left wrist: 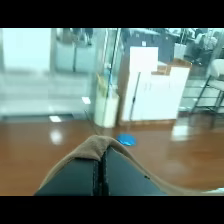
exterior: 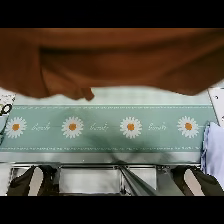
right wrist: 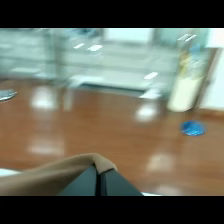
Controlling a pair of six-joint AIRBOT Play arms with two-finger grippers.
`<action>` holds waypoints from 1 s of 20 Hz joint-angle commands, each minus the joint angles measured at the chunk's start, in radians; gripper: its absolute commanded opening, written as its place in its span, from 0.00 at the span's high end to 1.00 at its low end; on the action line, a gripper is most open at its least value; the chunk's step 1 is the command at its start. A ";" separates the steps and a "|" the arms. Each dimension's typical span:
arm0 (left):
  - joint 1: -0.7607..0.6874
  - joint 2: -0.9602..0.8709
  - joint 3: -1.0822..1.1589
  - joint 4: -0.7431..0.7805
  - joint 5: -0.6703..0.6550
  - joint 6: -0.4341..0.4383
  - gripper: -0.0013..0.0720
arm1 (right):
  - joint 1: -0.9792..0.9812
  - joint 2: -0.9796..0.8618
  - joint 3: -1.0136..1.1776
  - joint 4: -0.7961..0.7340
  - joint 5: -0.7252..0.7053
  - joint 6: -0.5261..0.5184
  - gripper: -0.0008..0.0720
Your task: Fold the shirts.
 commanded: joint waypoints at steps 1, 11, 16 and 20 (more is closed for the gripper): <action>-0.123 0.167 0.007 0.410 0.010 -0.168 0.95 | 0.003 0.137 0.009 -0.132 0.058 0.029 0.95; -0.200 0.163 -0.193 0.743 -0.077 -0.369 0.95 | 0.002 0.180 -0.333 -0.164 0.126 0.083 0.95; -0.222 -0.082 -0.469 0.468 0.042 -0.262 0.95 | 0.002 -0.038 -0.614 0.032 0.009 -0.035 0.95; -0.340 -0.435 -0.505 0.446 0.216 -0.223 0.95 | 0.003 -0.347 -0.667 0.123 -0.169 -0.124 0.95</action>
